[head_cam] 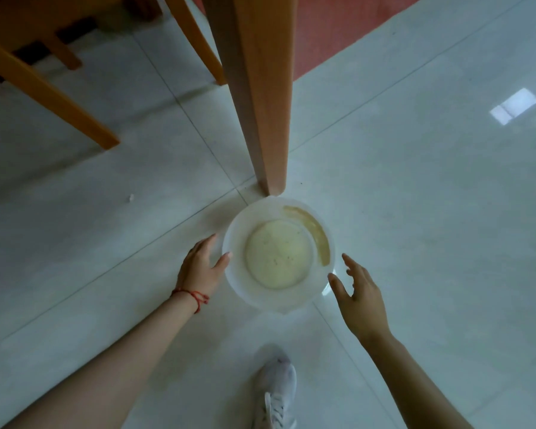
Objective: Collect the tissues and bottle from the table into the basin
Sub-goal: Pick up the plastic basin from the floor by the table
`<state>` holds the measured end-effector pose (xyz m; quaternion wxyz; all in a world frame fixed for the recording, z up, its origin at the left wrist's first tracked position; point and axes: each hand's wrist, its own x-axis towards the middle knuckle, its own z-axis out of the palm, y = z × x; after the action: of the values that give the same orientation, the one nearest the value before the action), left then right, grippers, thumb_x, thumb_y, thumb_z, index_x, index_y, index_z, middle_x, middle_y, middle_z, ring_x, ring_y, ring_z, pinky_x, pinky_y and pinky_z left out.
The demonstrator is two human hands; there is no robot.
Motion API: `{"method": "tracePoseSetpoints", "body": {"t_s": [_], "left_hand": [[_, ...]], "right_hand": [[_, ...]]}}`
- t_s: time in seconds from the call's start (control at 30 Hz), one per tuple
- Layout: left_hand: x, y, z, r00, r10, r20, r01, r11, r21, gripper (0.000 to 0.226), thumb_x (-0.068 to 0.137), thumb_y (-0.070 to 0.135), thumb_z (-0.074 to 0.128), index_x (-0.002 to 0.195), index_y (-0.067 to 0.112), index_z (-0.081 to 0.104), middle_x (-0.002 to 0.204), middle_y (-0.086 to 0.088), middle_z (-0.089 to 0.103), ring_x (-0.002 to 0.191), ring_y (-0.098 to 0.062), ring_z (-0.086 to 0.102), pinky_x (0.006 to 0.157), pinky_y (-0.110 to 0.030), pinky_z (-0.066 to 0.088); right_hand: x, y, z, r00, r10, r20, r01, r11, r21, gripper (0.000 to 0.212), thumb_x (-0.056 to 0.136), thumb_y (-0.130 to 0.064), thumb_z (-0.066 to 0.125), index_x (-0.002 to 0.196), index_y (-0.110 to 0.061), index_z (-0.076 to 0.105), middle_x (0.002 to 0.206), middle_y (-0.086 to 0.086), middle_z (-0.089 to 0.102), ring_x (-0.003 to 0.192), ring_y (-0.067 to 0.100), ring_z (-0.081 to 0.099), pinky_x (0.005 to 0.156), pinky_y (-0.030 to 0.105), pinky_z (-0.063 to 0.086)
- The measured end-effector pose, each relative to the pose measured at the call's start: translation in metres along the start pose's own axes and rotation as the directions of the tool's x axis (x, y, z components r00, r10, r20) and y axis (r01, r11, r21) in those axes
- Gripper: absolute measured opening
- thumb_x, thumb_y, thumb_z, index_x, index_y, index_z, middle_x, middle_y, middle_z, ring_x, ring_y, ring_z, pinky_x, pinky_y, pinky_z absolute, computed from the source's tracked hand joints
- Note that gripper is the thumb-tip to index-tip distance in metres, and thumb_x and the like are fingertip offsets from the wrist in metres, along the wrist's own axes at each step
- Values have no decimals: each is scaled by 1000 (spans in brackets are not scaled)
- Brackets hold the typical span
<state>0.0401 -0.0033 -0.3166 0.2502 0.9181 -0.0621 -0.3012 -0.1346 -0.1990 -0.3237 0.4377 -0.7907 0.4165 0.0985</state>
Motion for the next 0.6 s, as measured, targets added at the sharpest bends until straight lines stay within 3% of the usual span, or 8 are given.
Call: {"method": "tracePoseSetpoints", "body": {"t_s": [0.23, 0.43, 0.6], "left_hand": [[21, -23, 29, 996, -81, 37, 84, 993, -89, 53, 84, 19, 61, 133, 9, 44, 135, -15, 53, 122, -28, 52, 101, -33, 40], [25, -24, 40, 996, -87, -3, 86, 991, -106, 45, 81, 21, 62, 124, 11, 54, 119, -14, 65, 111, -29, 59, 84, -23, 38], [21, -25, 35, 997, -82, -13, 79, 984, -158, 40, 81, 12, 63, 121, 10, 58, 114, -16, 66, 110, -28, 60, 90, -29, 45]], "right_hand": [[20, 16, 30, 1000, 26, 17, -27, 997, 69, 54, 90, -33, 51, 138, -21, 32, 140, 5, 45, 120, 20, 51, 99, 40, 45], [28, 17, 40, 987, 132, -95, -99, 951, 294, 42, 87, -16, 56, 128, -22, 48, 129, 1, 57, 90, 15, 61, 80, 28, 47], [24, 17, 43, 974, 189, -127, -128, 916, 380, 40, 86, -6, 56, 123, -21, 53, 124, -1, 60, 83, 11, 61, 77, 23, 44]]}}
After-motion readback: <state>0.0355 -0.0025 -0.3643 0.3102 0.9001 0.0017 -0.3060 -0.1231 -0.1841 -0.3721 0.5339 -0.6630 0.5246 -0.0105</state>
